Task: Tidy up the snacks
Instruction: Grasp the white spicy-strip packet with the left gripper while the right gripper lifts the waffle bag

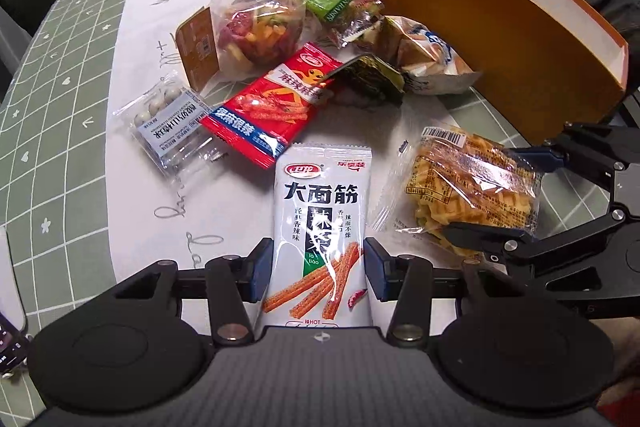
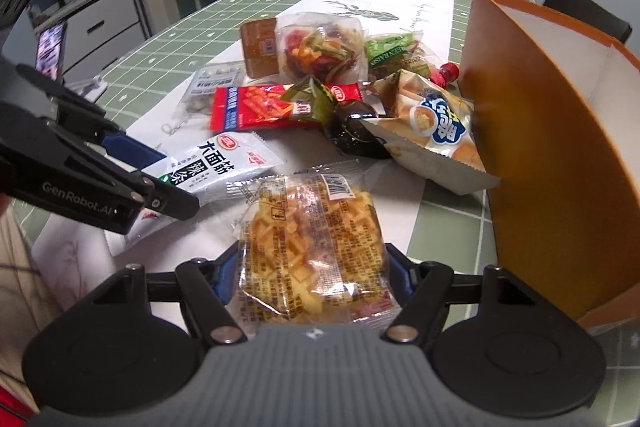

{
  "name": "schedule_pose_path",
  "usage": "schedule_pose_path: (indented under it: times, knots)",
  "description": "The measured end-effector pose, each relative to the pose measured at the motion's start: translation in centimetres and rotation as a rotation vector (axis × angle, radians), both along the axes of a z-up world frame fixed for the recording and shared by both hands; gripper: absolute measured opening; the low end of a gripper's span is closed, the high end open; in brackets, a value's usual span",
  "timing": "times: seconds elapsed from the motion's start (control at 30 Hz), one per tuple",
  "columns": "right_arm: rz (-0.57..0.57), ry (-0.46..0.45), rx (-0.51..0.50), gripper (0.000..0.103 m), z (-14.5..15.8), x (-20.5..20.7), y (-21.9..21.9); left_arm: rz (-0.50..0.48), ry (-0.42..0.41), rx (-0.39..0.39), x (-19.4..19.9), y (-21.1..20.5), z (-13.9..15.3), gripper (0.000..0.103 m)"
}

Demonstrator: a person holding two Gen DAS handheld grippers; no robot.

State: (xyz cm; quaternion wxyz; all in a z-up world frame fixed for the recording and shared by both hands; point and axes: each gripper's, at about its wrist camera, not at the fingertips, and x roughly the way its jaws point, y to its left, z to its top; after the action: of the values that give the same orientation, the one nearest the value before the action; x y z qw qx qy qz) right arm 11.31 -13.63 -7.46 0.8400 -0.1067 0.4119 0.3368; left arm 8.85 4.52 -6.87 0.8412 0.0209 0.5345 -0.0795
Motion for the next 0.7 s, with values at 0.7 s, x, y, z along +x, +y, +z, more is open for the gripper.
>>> schedule_pose_path:
  times: [0.7]
  knots:
    - [0.177, -0.03, -0.097, 0.068, 8.2, 1.1, -2.9, -0.155, 0.154, 0.037, 0.8, -2.0, 6.4, 0.054]
